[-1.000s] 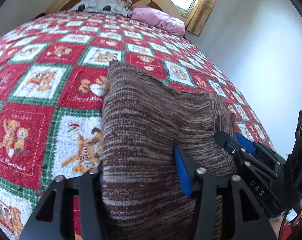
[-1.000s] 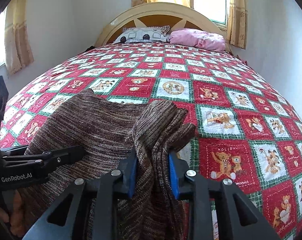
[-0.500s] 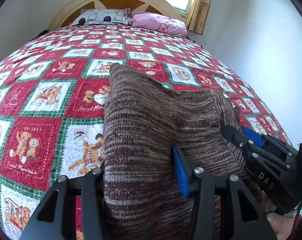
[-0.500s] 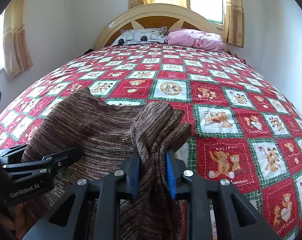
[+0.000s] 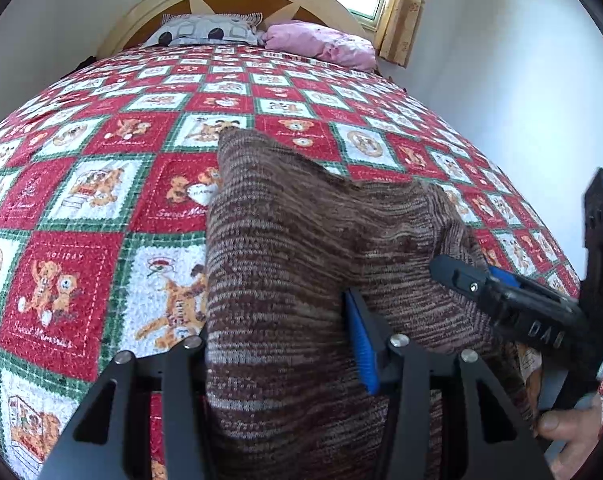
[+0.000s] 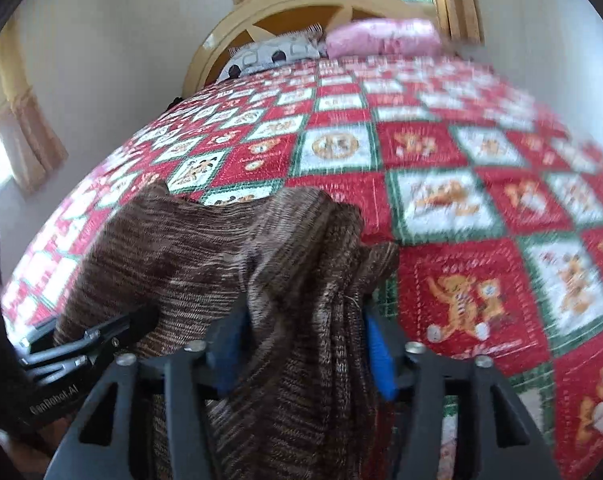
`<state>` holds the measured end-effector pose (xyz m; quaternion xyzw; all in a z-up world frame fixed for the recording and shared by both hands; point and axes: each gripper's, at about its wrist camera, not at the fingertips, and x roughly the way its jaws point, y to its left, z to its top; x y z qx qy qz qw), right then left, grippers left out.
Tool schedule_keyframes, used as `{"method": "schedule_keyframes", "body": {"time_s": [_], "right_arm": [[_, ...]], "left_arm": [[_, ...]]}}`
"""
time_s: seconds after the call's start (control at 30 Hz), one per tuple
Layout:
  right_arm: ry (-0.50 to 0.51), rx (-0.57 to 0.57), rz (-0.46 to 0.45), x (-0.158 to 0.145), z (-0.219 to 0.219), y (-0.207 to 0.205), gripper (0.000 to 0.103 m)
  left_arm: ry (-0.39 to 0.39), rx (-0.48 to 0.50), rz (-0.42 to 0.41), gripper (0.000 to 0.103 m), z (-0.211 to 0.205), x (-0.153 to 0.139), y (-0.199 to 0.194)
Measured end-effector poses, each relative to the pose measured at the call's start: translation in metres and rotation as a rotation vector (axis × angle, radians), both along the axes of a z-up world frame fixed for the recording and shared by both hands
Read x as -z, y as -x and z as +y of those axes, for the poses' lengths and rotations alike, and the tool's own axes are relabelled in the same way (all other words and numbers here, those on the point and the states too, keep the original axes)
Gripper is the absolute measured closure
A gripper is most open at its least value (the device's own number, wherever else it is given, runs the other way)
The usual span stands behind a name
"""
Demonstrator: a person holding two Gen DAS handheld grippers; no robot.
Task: Fold small clothes
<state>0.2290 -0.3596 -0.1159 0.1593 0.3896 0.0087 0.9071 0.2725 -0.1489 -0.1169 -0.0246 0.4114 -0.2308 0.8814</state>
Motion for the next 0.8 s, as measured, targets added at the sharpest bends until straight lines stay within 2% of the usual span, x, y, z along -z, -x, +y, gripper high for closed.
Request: {"method": "schedule_keyframes", "body": {"time_s": [0.07,0.17,0.2,0.23,0.33,0.6,0.8], "right_arm": [[-0.026,-0.015,0.011,0.001,-0.003,-0.004,0.035],[0.065,-0.048,0.018,-0.002,0.014,-0.007,0.037],[0.09,-0.079,0.002,-0.004,0.022,-0.006,0.051],[0.114,-0.088,-0.01,-0.006,0.027,-0.004,0.06],[0.199,-0.084,-0.041,-0.011,0.039,0.001,0.072],[0.334,-0.059,-0.115,-0.03,0.057,0.015,0.077],[0.368,-0.051,-0.177,-0.054,0.075,0.033,0.077]], "left_arm": [[0.003,-0.003,0.008,0.049,0.0,0.001,-0.001],[0.014,-0.006,0.02,0.047,0.002,0.001,-0.003],[0.012,-0.006,0.018,0.048,0.002,0.001,-0.002],[0.01,-0.005,0.014,0.049,0.001,0.001,-0.001],[0.01,0.001,0.003,0.054,0.0,-0.001,0.001],[0.006,-0.012,-0.032,0.07,0.003,-0.008,0.009],[0.088,-0.039,-0.016,0.073,0.02,-0.025,0.016]]}}
